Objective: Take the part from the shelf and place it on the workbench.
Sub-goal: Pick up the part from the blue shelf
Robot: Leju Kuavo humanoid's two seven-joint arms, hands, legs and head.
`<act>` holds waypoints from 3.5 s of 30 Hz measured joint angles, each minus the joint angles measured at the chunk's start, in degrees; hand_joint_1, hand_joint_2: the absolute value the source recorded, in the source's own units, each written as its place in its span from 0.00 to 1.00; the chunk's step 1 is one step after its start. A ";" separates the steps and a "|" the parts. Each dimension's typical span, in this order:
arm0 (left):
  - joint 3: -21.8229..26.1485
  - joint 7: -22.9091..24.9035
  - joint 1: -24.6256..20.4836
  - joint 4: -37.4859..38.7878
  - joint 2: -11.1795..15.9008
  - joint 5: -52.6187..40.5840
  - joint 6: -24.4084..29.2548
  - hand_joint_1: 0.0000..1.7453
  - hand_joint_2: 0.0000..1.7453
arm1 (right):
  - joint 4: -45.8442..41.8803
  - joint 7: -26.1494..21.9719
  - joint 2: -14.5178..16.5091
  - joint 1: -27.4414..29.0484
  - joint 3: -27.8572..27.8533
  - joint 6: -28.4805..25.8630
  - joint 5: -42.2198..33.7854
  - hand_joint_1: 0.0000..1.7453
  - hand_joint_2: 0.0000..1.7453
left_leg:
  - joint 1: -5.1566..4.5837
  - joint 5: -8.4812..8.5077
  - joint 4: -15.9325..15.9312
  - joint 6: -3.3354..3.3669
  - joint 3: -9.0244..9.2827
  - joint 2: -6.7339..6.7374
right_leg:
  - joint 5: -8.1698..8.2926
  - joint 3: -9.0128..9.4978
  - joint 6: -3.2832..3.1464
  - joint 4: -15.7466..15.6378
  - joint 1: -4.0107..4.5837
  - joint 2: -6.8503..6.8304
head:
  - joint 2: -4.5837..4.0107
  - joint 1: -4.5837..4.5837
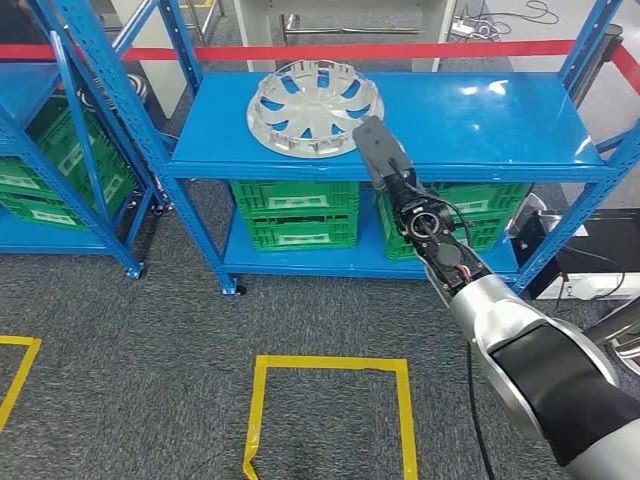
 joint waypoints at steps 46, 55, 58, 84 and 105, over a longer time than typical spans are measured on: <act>0.07 0.00 -0.17 0.04 0.02 -0.04 -0.02 0.00 0.00 | -1.11 1.87 -0.54 0.39 -0.62 0.51 2.01 0.00 1.00 | -0.56 10.76 -20.60 3.31 7.84 0.12 | -7.43 -1.77 2.37 9.30 0.10 -0.10 | 0.00 0.41; 0.11 0.00 -0.06 0.04 -0.03 -0.04 -0.02 0.00 0.00 | -0.91 1.98 -0.52 0.90 -0.54 0.55 2.01 0.00 1.00 | -0.49 7.55 -19.14 1.80 10.31 -0.47 | 0.96 -1.05 2.53 0.56 -0.35 -0.22 | 0.00 1.58; 0.11 0.00 -0.08 0.05 -0.05 -0.04 -0.02 0.00 0.00 | -0.97 1.95 -0.49 0.80 -0.48 0.54 2.01 0.00 1.00 | -0.26 6.99 -18.60 1.08 10.04 -0.40 | 0.70 -0.93 1.35 0.42 -0.16 0.03 | 0.00 0.94; 0.19 0.17 -0.07 0.07 -0.15 -0.09 -0.09 0.00 0.00 | -0.78 2.60 -0.52 1.04 0.05 3.02 2.02 0.00 1.00 | -0.42 8.88 -19.71 2.54 9.77 -0.20 | 0.61 -2.26 3.22 3.24 -0.50 -0.46 | 0.00 1.87; 0.20 0.21 -0.34 0.09 0.27 -0.11 0.64 0.00 0.00 | -0.80 4.08 -0.55 1.00 0.57 5.33 5.14 0.00 1.00 | -1.20 12.30 -20.77 3.75 6.87 0.20 | -2.51 2.08 1.90 0.55 0.21 0.19 | 0.00 -0.26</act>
